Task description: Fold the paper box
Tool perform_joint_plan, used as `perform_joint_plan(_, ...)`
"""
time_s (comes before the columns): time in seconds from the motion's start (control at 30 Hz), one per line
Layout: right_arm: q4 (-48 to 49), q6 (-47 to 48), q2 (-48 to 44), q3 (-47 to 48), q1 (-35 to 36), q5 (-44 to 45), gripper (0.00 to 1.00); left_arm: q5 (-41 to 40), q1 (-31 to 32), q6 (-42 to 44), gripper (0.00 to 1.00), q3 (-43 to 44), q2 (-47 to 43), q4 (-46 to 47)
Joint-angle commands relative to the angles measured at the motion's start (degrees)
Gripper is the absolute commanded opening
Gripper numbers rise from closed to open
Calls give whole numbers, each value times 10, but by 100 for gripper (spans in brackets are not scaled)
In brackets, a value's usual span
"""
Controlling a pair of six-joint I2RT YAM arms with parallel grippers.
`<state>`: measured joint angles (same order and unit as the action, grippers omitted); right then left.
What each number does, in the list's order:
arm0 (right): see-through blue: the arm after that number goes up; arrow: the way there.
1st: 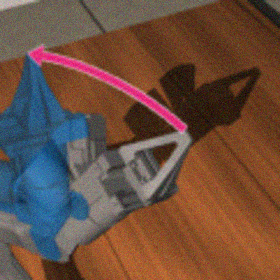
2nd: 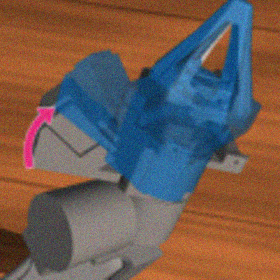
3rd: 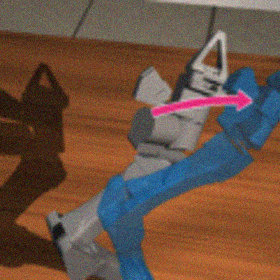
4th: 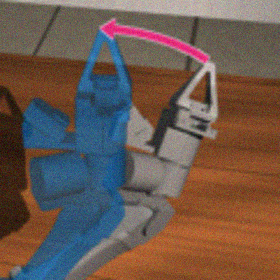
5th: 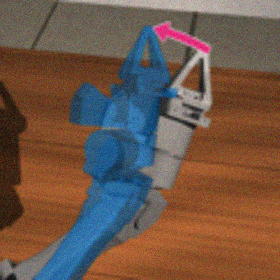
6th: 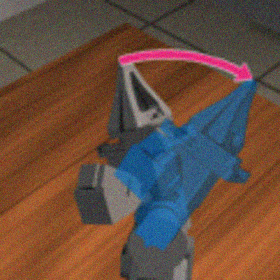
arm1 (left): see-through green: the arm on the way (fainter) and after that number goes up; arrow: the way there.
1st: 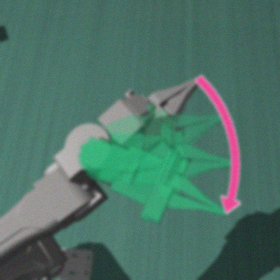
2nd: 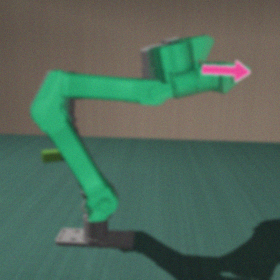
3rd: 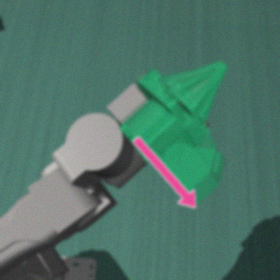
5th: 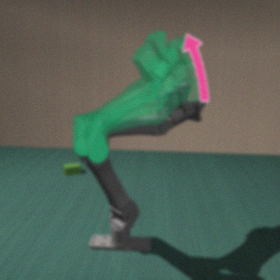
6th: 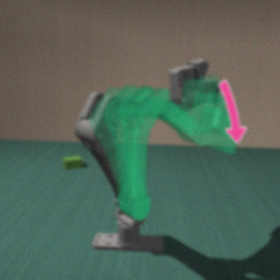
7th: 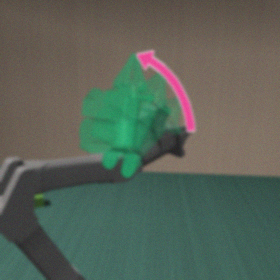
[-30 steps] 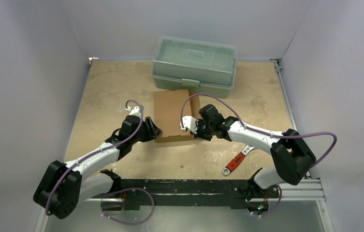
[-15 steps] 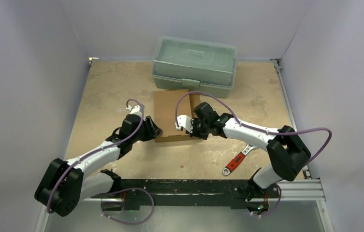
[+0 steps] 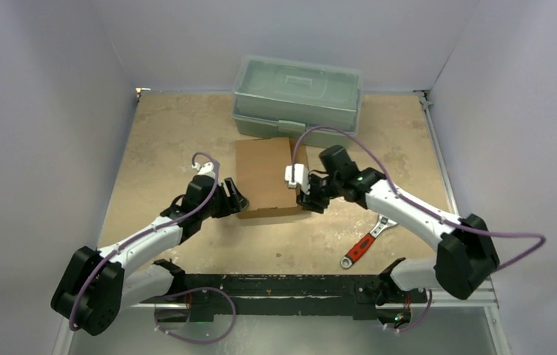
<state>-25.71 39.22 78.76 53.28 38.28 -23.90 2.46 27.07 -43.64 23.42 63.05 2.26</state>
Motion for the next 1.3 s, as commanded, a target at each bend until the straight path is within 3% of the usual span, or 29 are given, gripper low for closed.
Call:
perform_joint_plan(0.0,17,-27,-50,5,-66,-100,49,-10,3,23,67,33,-24,-76)
perform_joint_plan(0.07,62,-73,-49,-1,-83,-82,43,-1,2,25,73,50,-46,-94)
perform_joint_plan(0.17,145,-176,-18,-6,-86,10,16,-9,-2,24,76,77,-73,-121)
perform_joint_plan(0.3,165,-226,63,40,-85,82,0,-22,-34,25,77,114,-51,-130)
perform_joint_plan(0.47,176,-283,159,100,-84,144,0,-6,-75,45,77,169,52,-92)
perform_joint_plan(0.67,204,-319,203,108,-84,119,0,22,-83,83,77,238,196,-49)
perform_joint_plan(0.77,200,-317,207,101,-80,103,0,45,-83,101,65,260,246,-48)
perform_joint_plan(0.93,202,-294,182,72,-29,103,0,67,-83,119,48,268,262,-62)
perform_joint_plan(1.13,187,-241,101,10,49,132,0,86,-83,175,43,288,264,-101)
perform_joint_plan(1.27,148,-199,28,-28,59,136,0,121,-83,241,40,310,277,-137)
